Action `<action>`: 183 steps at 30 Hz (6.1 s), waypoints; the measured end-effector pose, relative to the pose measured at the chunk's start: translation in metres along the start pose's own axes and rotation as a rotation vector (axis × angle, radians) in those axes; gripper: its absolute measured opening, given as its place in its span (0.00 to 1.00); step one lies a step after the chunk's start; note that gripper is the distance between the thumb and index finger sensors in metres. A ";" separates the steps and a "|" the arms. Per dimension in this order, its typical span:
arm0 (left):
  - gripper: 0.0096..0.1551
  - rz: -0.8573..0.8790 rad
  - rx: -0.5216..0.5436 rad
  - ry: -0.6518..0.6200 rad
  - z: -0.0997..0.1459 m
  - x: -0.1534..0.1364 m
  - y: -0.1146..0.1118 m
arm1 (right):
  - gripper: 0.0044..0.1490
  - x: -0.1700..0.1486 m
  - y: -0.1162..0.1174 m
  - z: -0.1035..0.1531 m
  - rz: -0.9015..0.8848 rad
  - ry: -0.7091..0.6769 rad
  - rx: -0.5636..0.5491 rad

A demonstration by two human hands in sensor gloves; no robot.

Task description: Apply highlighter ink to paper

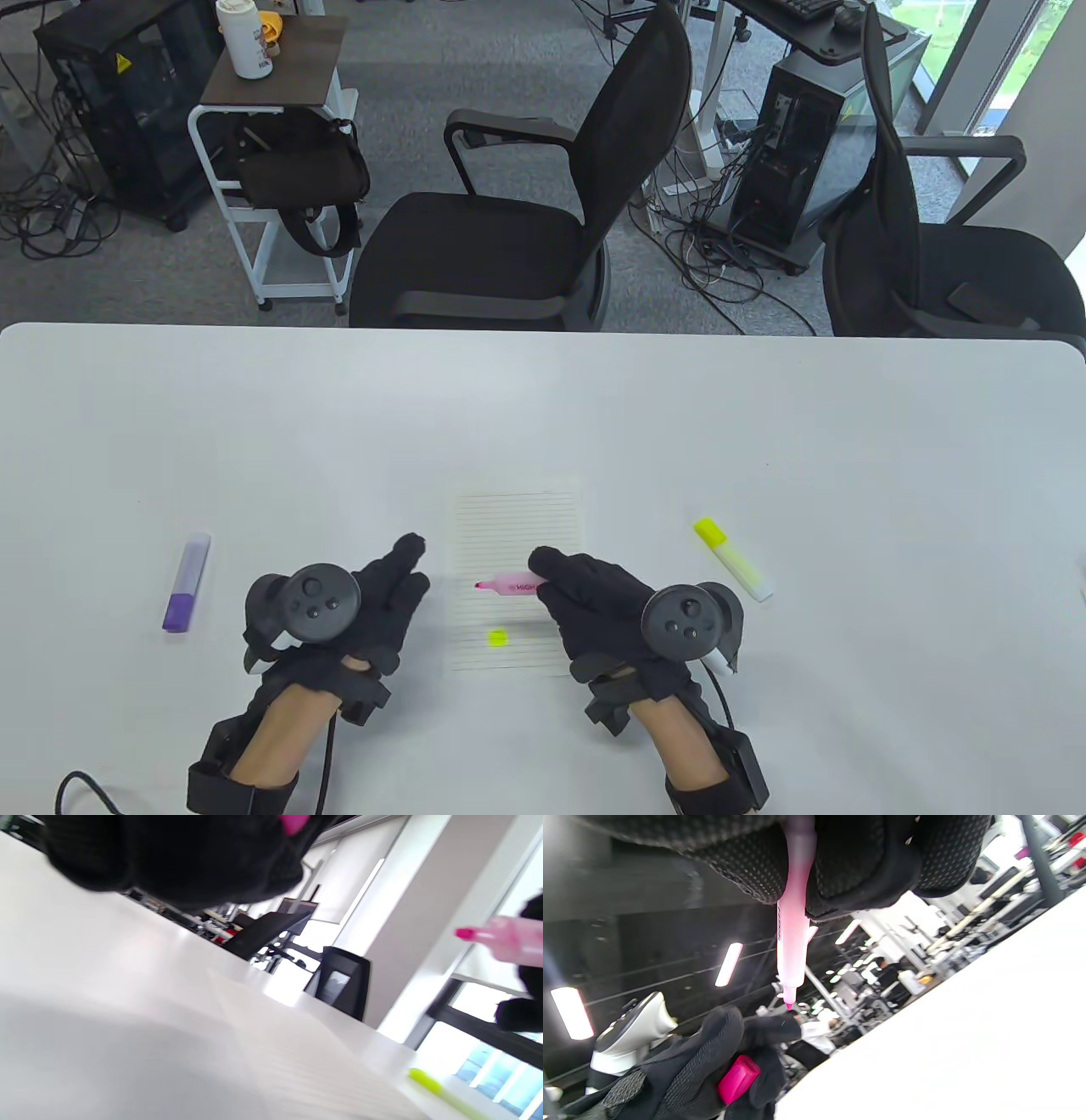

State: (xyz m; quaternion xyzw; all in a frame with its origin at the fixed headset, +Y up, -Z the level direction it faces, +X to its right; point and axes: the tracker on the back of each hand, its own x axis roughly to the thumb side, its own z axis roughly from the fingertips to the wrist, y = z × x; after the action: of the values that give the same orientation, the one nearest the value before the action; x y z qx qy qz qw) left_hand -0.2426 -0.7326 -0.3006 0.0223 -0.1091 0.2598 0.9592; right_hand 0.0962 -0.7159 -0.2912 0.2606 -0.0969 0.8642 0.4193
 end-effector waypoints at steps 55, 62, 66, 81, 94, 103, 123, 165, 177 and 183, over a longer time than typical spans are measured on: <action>0.39 -0.343 -0.587 -0.041 0.003 0.042 -0.069 | 0.27 -0.004 0.045 -0.004 0.330 0.140 0.217; 0.38 -0.334 -0.588 -0.031 0.003 0.042 -0.068 | 0.27 -0.006 0.052 -0.005 0.365 0.147 0.251; 0.39 -0.325 -0.594 -0.025 0.003 0.041 -0.069 | 0.26 -0.003 0.052 -0.006 0.383 0.153 0.260; 0.39 -0.315 -0.610 -0.009 0.003 0.041 -0.069 | 0.25 0.003 0.048 -0.008 0.363 0.169 0.283; 0.39 -0.316 -0.618 -0.006 0.002 0.041 -0.070 | 0.26 0.001 0.053 -0.007 0.393 0.167 0.253; 0.39 -0.314 -0.623 -0.002 0.002 0.040 -0.070 | 0.25 0.001 0.046 -0.008 0.453 0.213 0.236; 0.40 -0.318 -0.631 0.003 0.002 0.040 -0.071 | 0.24 0.001 0.039 -0.008 0.393 0.233 0.239; 0.40 -0.317 -0.646 0.009 0.002 0.040 -0.071 | 0.24 0.003 0.049 -0.008 0.450 0.234 0.230; 0.40 -0.318 -0.651 0.010 0.003 0.040 -0.071 | 0.24 0.001 0.050 -0.006 0.443 0.252 0.210; 0.41 -0.314 -0.652 0.011 0.003 0.040 -0.071 | 0.24 0.003 0.053 -0.007 0.455 0.255 0.224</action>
State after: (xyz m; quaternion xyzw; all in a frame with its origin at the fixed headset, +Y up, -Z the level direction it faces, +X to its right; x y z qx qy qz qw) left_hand -0.1737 -0.7750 -0.2883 -0.2695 -0.1762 0.0611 0.9448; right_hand 0.0511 -0.7440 -0.2931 0.1659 -0.0033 0.9673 0.1918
